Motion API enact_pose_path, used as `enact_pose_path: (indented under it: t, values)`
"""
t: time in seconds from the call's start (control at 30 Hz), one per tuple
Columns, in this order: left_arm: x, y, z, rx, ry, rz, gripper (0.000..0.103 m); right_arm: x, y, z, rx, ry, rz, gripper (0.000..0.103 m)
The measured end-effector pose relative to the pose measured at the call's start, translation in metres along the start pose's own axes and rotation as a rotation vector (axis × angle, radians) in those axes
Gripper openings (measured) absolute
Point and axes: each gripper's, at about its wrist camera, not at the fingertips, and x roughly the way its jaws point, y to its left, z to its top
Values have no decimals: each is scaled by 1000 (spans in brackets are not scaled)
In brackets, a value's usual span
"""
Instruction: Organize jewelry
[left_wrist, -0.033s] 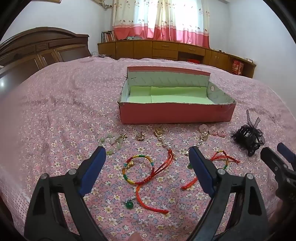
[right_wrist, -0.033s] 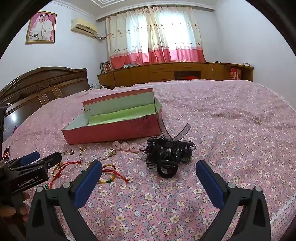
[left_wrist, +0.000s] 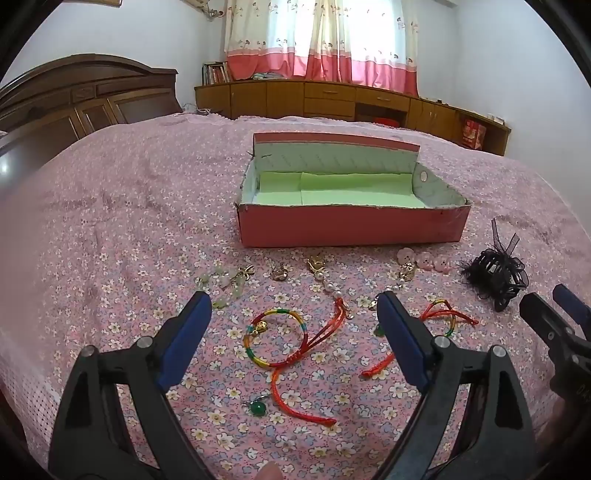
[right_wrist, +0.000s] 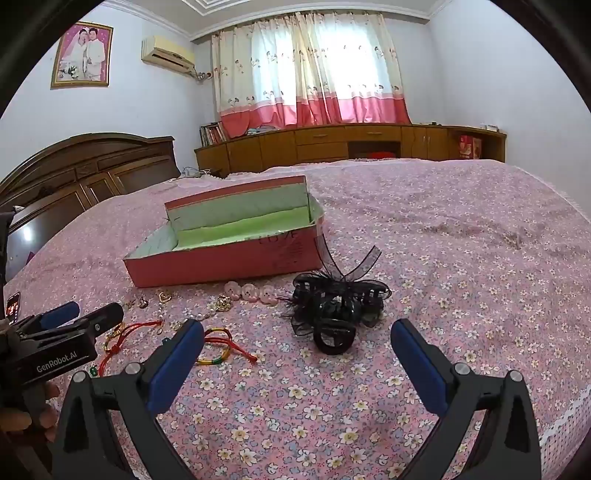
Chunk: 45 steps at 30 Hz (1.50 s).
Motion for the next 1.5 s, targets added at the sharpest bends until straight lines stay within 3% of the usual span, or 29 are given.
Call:
enact_pose_path:
  t: [1.5]
  values:
    - [-6, 1, 5, -1, -20, 3, 84, 0, 2, 0, 0, 4, 1, 103]
